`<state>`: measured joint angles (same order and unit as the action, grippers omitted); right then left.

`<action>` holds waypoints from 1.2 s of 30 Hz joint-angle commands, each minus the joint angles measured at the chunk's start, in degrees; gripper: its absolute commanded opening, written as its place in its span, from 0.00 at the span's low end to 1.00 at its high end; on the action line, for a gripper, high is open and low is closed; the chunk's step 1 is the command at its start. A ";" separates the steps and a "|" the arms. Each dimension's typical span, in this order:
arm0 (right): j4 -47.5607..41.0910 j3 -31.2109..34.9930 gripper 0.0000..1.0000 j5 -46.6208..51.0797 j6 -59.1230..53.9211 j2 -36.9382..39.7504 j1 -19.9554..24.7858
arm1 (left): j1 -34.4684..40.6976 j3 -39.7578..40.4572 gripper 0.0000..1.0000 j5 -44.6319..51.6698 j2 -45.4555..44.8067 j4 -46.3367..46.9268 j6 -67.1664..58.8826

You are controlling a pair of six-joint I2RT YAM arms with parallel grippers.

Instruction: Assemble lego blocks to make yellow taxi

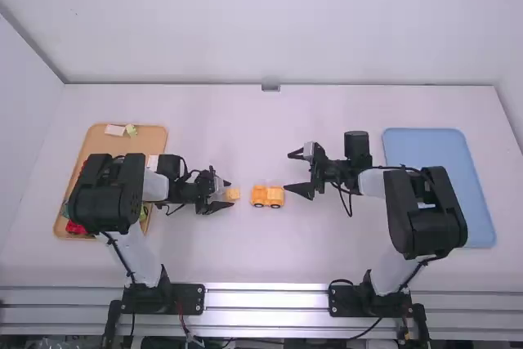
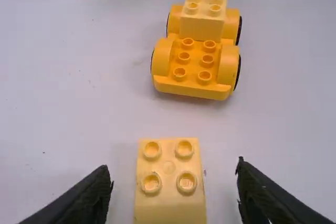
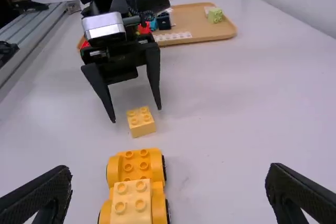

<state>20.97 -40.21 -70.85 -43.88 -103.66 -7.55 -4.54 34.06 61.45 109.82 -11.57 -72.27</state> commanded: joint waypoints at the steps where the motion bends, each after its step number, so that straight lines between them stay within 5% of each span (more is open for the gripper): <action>1: 0.48 -0.26 0.99 -1.22 0.17 0.63 -0.87 | 0.46 -0.66 0.60 0.46 0.66 -0.09 1.49; 19: 1.40 -0.26 0.99 -1.36 0.17 0.63 -1.09 | 2.32 -0.59 0.50 -2.47 0.66 -0.85 1.64; 28: 1.36 -0.26 0.99 -1.27 0.17 0.63 -1.03 | 2.67 -0.61 0.31 -5.55 0.66 -0.92 2.14; 36: 3.96 -0.26 0.98 -1.73 2.23 0.63 -1.03 | 2.23 -0.09 0.29 -5.60 -0.11 -1.20 2.21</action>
<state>24.36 -40.21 -71.26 -43.38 -103.66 -8.67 -2.26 33.85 56.25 109.82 -12.99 -70.08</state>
